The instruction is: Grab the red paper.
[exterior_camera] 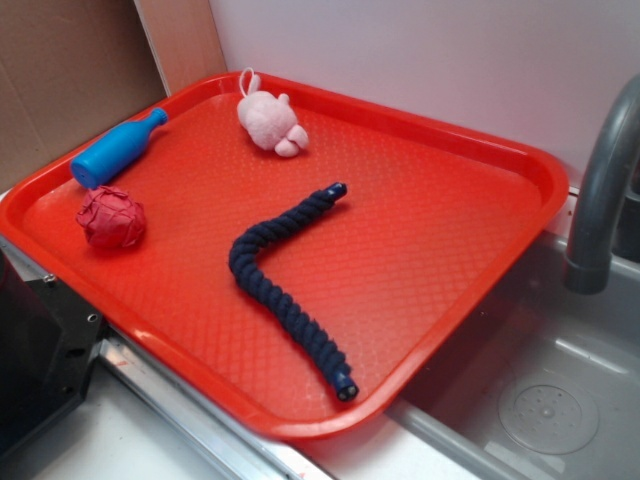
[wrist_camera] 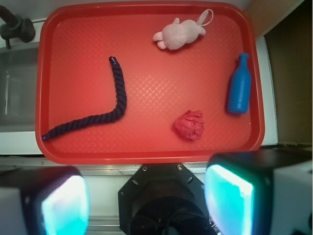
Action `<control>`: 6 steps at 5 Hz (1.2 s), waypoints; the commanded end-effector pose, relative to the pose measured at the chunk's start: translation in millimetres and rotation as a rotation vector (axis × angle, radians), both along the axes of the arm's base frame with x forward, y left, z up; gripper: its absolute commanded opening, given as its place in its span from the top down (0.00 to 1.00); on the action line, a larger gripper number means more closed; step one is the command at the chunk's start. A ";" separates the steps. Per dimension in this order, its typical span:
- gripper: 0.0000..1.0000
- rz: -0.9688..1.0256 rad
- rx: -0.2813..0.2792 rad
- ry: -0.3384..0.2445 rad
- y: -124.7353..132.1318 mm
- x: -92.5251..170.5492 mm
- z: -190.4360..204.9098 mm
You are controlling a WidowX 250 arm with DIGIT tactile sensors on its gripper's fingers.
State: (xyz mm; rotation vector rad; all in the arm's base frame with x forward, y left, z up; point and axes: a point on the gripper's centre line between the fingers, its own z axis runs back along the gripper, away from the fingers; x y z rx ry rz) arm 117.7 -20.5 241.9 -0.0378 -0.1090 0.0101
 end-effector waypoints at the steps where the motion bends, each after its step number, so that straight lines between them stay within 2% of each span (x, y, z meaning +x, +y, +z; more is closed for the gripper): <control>1: 0.00 0.000 0.000 0.000 0.0 0.0 0.0; 2: 0.00 0.028 -0.032 0.062 31.3 4.0 -42.4; 4: 0.00 0.015 0.043 0.090 66.4 34.1 -98.7; 5: 0.00 -0.137 0.139 0.082 62.0 57.1 -139.0; 6: 0.00 -0.196 0.140 0.092 67.4 49.6 -175.5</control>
